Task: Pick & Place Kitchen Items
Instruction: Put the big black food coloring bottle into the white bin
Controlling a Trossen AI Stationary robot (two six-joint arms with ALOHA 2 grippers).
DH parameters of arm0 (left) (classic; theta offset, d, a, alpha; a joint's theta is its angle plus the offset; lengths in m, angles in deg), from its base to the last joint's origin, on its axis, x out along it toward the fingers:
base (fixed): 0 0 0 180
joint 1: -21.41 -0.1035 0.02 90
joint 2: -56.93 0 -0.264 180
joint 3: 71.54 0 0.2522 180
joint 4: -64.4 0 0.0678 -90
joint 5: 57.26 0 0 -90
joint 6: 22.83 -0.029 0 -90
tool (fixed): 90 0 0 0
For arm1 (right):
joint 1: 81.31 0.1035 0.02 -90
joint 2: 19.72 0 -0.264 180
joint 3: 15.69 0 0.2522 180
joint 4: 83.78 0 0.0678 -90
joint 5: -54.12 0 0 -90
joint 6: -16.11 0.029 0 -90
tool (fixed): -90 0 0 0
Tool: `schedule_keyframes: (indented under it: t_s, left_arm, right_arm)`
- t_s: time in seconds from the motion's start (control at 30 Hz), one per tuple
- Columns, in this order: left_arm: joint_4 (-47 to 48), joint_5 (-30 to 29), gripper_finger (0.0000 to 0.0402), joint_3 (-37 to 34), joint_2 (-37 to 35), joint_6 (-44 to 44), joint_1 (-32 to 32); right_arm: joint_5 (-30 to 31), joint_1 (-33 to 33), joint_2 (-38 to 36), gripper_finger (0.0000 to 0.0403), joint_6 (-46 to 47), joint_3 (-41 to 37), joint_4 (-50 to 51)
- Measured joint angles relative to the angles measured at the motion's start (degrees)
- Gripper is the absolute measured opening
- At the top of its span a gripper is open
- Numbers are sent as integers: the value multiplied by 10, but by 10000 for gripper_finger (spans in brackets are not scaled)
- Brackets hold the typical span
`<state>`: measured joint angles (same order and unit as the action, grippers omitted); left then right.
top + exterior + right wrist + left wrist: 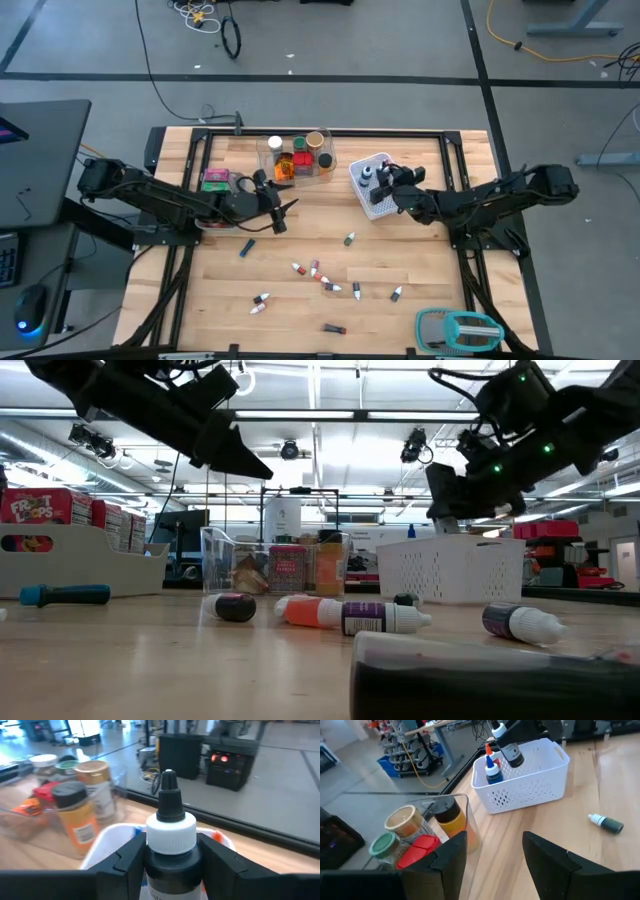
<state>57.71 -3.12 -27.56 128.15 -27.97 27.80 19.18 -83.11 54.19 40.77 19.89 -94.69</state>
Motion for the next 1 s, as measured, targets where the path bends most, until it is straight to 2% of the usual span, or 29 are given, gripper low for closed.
schedule_keyframes:
  t_s: [0.2,0.4,1.0]
  left_arm:
    - [0,0,201,0,0,-38,0]
    - [0,0,201,0,0,-70,0]
    - [0,0,201,0,0,-92,0]
  right_arm:
    - [9,0,0,162,41,-30,0]
    - [-21,0,0,162,81,-54,0]
    - [-36,0,0,162,78,-58,-1]
